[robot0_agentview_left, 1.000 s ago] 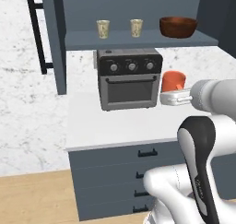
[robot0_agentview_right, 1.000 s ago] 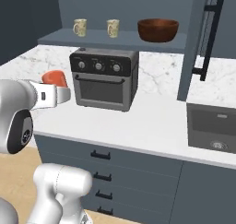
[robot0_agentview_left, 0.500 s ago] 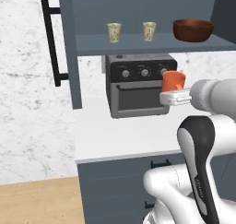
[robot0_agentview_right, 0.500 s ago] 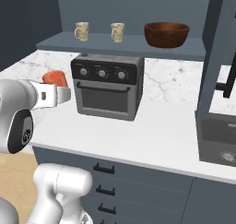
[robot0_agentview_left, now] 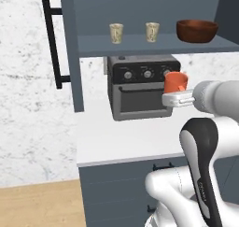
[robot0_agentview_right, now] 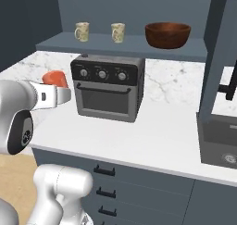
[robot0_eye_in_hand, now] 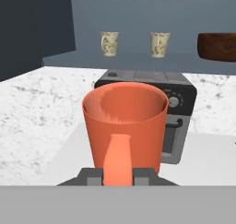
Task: Gather all objects into one cabinet and sort the glasses and bowls to opposite sides.
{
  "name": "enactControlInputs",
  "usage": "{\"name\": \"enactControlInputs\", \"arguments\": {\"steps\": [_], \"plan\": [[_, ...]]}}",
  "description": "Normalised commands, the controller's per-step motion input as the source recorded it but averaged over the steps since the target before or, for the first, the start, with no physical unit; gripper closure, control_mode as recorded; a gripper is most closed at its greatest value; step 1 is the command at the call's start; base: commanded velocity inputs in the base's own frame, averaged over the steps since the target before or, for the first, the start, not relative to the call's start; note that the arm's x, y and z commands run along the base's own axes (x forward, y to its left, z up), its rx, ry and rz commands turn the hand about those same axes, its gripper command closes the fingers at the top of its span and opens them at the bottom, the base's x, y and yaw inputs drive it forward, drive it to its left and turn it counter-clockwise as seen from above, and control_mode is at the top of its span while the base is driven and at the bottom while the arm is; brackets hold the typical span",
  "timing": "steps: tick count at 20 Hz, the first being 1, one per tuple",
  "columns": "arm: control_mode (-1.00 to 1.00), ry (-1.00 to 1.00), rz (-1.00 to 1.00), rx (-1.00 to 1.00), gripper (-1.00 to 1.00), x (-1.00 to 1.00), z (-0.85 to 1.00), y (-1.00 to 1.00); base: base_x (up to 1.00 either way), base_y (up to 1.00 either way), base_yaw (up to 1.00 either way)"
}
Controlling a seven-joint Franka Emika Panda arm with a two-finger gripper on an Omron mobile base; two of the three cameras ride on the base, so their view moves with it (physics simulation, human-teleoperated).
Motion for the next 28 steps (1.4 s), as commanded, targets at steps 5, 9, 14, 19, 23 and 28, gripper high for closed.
{"name": "enactControlInputs", "arguments": {"steps": [5, 9, 14, 19, 23, 28], "plan": [[1.0, 0.0, 0.0, 0.0, 1.0, 0.0, 0.0, 0.0, 0.32, 0.15, 0.0], [1.0, 0.0, 0.0, 0.0, 1.0, 0.0, 0.0, 0.0, 0.15, 0.09, 0.0], [1.0, 0.0, 0.0, 0.0, 1.0, 0.0, 0.0, 0.0, 0.28, 0.1, 0.0], [1.0, 0.0, 0.0, 0.0, 1.0, 0.0, 0.0, 0.0, 0.54, 0.21, 0.0], [1.0, 0.0, 0.0, 0.0, 1.0, 0.0, 0.0, 0.0, 0.33, 0.18, 0.0], [1.0, 0.0, 0.0, 0.0, 1.0, 0.0, 0.0, 0.0, 0.09, 0.09, 0.0]]}}
